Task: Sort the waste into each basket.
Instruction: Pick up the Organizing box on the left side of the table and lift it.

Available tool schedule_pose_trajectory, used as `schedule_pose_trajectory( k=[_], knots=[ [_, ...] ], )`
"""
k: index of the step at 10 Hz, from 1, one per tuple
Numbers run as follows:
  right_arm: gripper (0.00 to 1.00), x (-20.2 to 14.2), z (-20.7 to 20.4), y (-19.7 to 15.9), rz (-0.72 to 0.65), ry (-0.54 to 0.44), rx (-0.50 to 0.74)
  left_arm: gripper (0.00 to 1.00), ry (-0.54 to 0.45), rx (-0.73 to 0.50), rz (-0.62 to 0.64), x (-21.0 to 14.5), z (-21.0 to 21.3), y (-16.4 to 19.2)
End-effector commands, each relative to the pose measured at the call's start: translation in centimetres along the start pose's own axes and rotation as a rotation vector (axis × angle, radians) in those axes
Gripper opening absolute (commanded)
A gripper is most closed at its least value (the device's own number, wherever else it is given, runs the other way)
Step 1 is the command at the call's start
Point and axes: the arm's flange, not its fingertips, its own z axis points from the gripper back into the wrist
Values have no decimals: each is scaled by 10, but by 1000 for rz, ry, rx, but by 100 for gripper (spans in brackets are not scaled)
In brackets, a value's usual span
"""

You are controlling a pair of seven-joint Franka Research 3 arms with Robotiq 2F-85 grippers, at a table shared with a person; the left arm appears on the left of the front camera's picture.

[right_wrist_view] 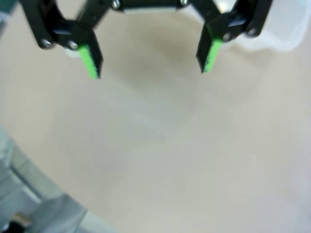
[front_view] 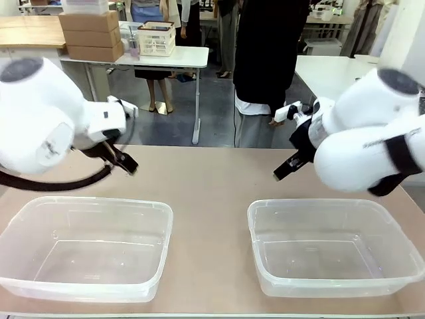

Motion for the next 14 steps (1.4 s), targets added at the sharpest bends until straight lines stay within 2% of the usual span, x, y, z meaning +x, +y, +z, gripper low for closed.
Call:
schedule_pose_trajectory(
  k=[1, 2, 3, 4, 5, 6, 7, 8, 9, 10, 11, 12, 13, 14],
  knots=[
    [100, -15, 120, -1, -102, 33, 23, 100, -26, 10, 86, -12, 122, -12],
    [100, -36, 154, 6, -132, 43, -11, 100, -50, -146, 24, -34, 162, -20],
    [100, -63, 171, 18, -135, 45, -47, 100, -36, -236, -48, -58, 186, -34],
    [100, -78, 173, 28, -152, 26, -62, 100, -13, -304, -83, -73, 186, -47],
    [100, -21, 148, 2, -109, 40, -7, 100, -49, -129, 11, -5, 160, -24],
    [100, -21, 148, 2, -109, 40, -7, 100, -49, -129, 11, -5, 160, -24],
    [100, -39, 192, 13, -130, 29, -31, 100, -49, -129, 11, -5, 160, -24],
    [100, -35, 185, 13, -132, 72, 149, 100, -50, -201, -21, -22, 196, -36],
    [100, -48, 204, -7, -209, -108, 506, 100, -53, -457, 61, -29, 202, -14],
    [100, -60, 218, -34, -487, -209, 832, 100, -78, -841, 154, -43, 204, 15],
    [100, -78, 223, -64, -881, -362, 1129, 100, -127, -1098, 345, -56, 195, 41],
    [100, -96, 219, -83, -973, -479, 1281, 100, -188, -1241, 500, -60, 184, 53],
    [100, -106, 209, -96, -1051, -543, 1412, 100, -270, -1355, 612, -61, 175, 57],
    [100, -110, 202, -102, -1082, -571, 1470, 100, -347, -1408, 679, -63, 172, 62]
  ],
)
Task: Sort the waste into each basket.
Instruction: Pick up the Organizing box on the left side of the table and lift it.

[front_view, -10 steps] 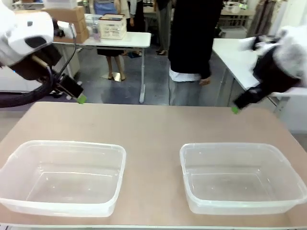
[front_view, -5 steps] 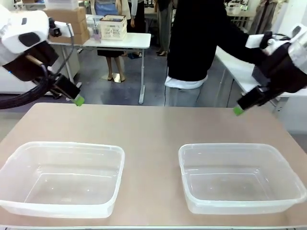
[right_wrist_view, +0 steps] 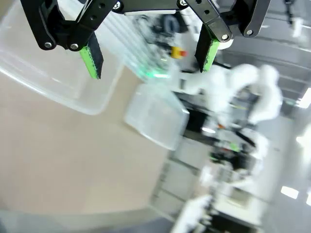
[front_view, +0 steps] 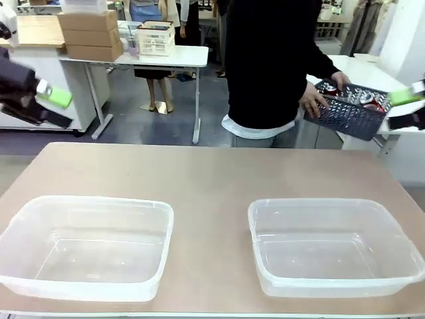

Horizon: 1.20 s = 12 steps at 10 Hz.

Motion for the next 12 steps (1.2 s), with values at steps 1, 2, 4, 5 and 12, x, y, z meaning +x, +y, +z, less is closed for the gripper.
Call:
schedule_pose_trajectory(
  k=[1, 2, 4, 5, 12],
  knots=[
    [100, -6, -12, -22, -488, -356, 624, 100, -246, -374, 350, -1, -9, 15],
    [100, -7, -9, -22, -492, -376, 591, 100, -299, -395, 358, -2, -4, 17],
    [100, 8, 13, -20, -196, -116, 267, 100, -140, -263, 187, 6, 8, 16],
    [100, 8, 13, -20, -196, -116, 267, 100, -140, -263, 187, 6, 8, 16],
    [100, 8, 13, -20, -196, -116, 267, 100, -140, -263, 187, 6, 8, 16]
  ],
)
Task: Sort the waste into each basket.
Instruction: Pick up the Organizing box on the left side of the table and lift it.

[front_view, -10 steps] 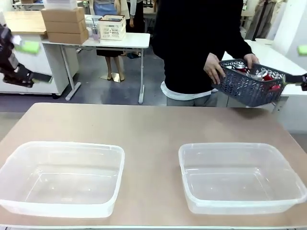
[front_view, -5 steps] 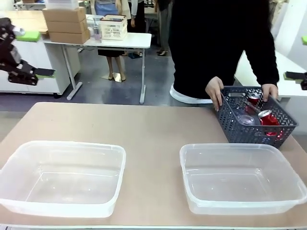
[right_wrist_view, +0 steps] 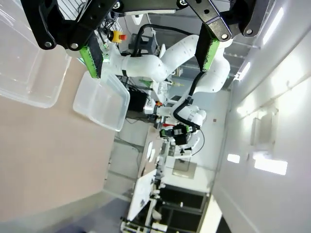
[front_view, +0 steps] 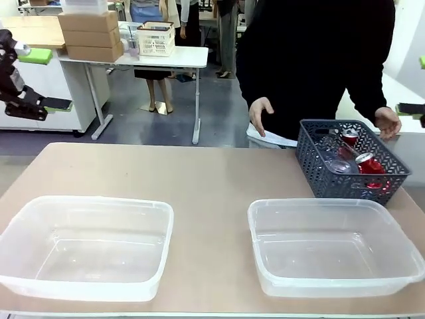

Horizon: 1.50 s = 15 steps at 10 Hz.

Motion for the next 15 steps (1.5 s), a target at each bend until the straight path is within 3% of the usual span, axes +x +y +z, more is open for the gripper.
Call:
schedule_pose_trajectory(
  k=[1, 2, 3, 5, 6, 7, 8, 9, 10, 11, 13, 14, 15],
  knots=[
    [100, 0, 0, 1, 2, 2, 1, 100, -2, -26, -27, 3, -2, -1],
    [100, 4, -23, 8, -2, 44, -53, 100, 0, 0, 0, 0, 0, 0],
    [100, -1, -80, 31, 38, 111, -107, 100, 157, 185, -64, -1, 10, -17],
    [100, -29, -180, 60, 68, 217, -158, 100, 330, 510, -91, -13, 45, -52],
    [100, -51, -229, 61, 57, 311, -232, 100, 397, 751, -87, -27, 58, -66],
    [100, -82, -279, 54, 76, 420, -309, 100, 482, 853, -53, -42, 62, -72],
    [100, -112, -313, 44, 105, 547, -365, 100, 568, 914, 4, -56, 57, -62],
    [100, -132, -331, 33, 151, 609, -430, 100, 636, 908, 27, -66, 48, -47],
    [100, -129, -325, 24, 164, 612, -469, 100, 507, 801, -40, -61, 35, -32],
    [100, -148, -323, 40, 124, 565, -367, 100, 526, 899, -10, -56, 65, -66],
    [100, -148, -323, 40, 124, 565, -367, 100, 526, 899, -10, -56, 65, -66],
    [100, -153, -333, 30, 136, 607, -406, 100, 553, 883, -18, -61, 52, -52],
    [100, -163, -365, 40, 41, 540, -593, 100, 559, 1006, 26, -58, 38, -44]
  ],
)
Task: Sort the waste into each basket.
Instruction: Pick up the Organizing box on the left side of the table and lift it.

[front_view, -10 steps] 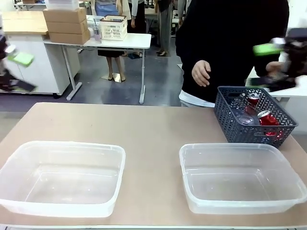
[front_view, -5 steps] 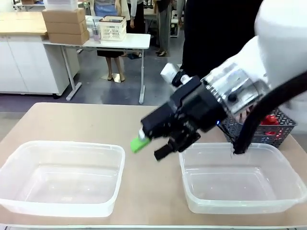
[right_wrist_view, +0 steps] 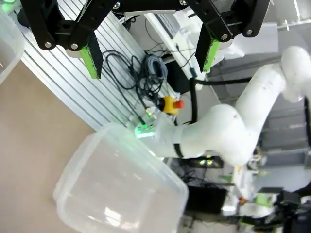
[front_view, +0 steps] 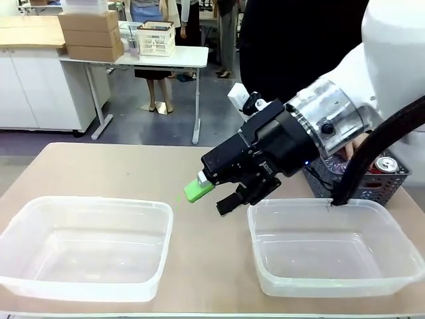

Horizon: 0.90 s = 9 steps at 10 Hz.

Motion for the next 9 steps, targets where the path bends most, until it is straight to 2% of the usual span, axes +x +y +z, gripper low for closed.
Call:
schedule_pose_trajectory(
  k=[1, 2, 4, 5, 6, 8, 9],
  knots=[
    [100, 22, -69, 33, -212, 6, -238, 100, 89, 189, 168, 17, -44, -6],
    [100, 37, -107, 35, -303, 29, -319, 100, 124, 234, 262, 15, -77, 0],
    [100, 57, -150, 35, -353, 46, -436, 100, 144, 307, 361, 6, -119, 7],
    [100, 66, -171, 35, -359, 91, -485, 100, 138, 285, 345, 2, -141, 11],
    [100, 75, -188, 35, -378, 101, -578, 100, 113, 331, 370, -4, -163, 19],
    [100, 83, -197, 27, -440, 42, -685, 100, 115, 399, 395, -18, -187, 28],
    [100, 84, -202, 23, -470, 0, -712, 100, 186, 364, 283, -23, -200, 38]
  ],
)
